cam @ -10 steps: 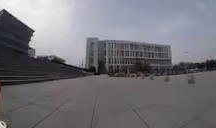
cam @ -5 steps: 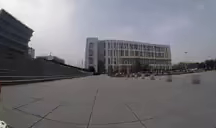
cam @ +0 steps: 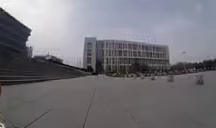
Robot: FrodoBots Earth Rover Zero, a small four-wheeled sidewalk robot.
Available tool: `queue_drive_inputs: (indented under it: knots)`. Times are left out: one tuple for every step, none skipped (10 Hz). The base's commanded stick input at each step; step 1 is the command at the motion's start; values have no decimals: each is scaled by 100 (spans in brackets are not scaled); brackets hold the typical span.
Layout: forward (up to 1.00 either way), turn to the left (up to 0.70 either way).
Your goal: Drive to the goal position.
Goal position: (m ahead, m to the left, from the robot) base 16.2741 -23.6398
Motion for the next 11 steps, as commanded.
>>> queue_drive_inputs:
  knots:
    - [85,-34]
    - [85,-34]
    - [85,-34]
    - [85,-34]
    - [85,-34]
    - [85,-34]
    - [85,-34]
    - [85,-34]
    - [85,-34]
    - [85,-34]
    - [85,-34]
